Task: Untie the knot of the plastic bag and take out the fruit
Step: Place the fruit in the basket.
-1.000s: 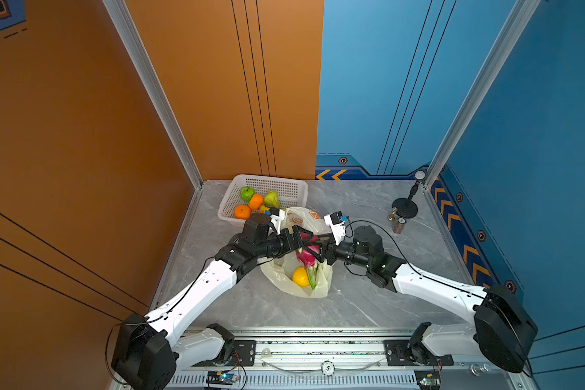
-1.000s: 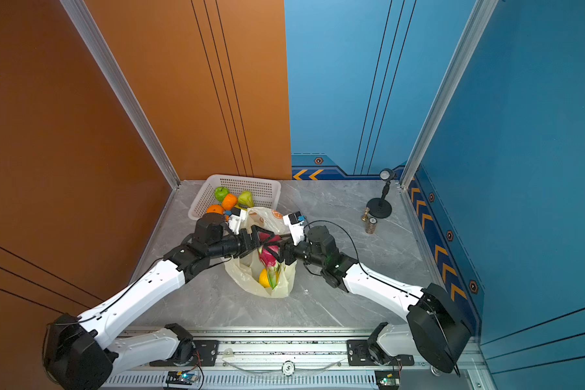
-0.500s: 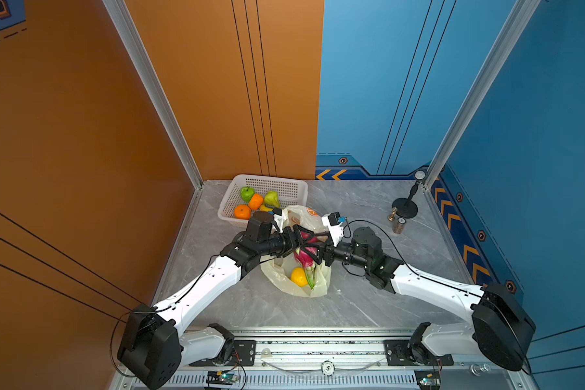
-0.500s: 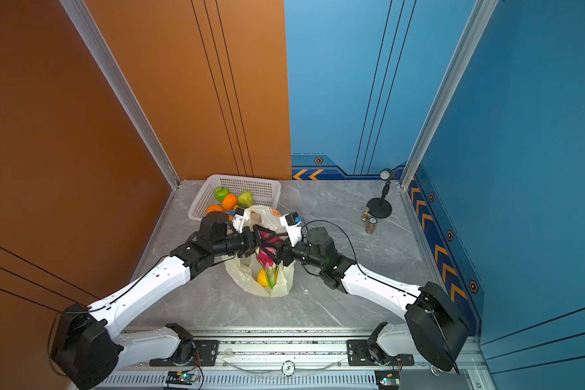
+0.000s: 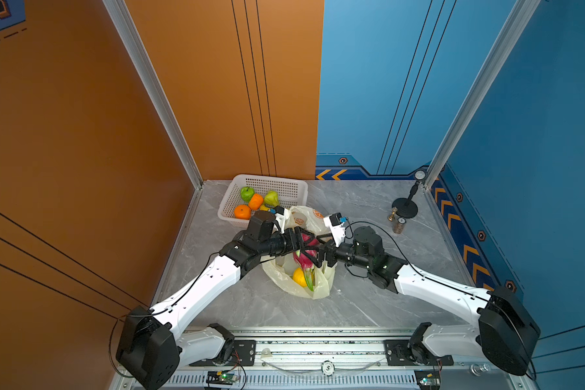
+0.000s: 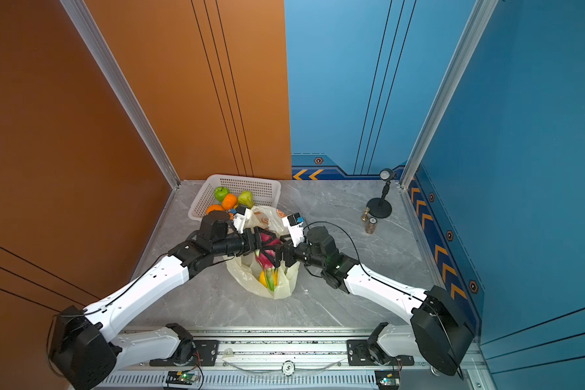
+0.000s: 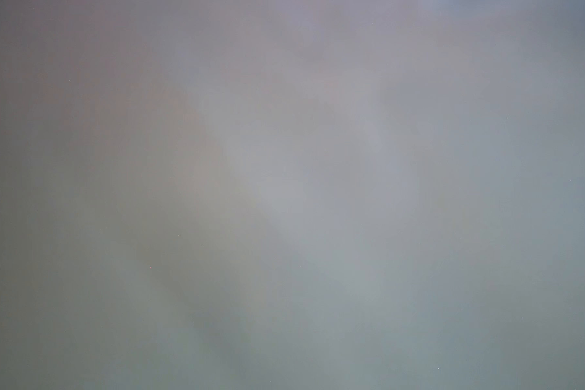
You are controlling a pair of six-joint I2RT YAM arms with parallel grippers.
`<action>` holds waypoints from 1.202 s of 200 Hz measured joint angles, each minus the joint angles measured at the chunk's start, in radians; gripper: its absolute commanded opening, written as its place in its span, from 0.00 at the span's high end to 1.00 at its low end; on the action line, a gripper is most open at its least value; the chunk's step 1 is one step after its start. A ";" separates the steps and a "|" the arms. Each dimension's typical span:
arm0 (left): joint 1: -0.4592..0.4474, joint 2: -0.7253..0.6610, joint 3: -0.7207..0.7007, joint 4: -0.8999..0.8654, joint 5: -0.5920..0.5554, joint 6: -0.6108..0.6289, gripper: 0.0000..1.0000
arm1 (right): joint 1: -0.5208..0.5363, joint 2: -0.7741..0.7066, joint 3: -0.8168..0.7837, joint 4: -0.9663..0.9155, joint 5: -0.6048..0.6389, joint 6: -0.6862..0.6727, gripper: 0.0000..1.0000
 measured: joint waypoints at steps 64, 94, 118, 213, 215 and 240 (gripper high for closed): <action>0.000 -0.062 0.010 0.002 -0.043 0.110 0.51 | -0.082 -0.052 -0.050 0.027 -0.158 0.103 0.00; 0.023 -0.080 0.010 0.004 -0.052 0.121 0.52 | -0.121 -0.076 -0.096 0.044 -0.187 0.134 0.00; 0.030 -0.106 0.018 0.018 -0.050 0.127 0.53 | -0.147 -0.080 -0.113 -0.018 -0.141 0.137 0.00; 0.182 -0.161 0.162 0.001 -0.151 0.186 0.54 | -0.164 -0.134 -0.119 -0.283 0.041 0.145 0.05; 0.187 -0.161 0.166 -0.003 -0.157 0.189 0.54 | -0.164 -0.138 -0.117 -0.289 0.043 0.145 0.04; 0.278 -0.126 0.211 -0.058 -0.226 0.235 0.55 | -0.165 -0.205 -0.103 -0.320 0.055 0.161 0.00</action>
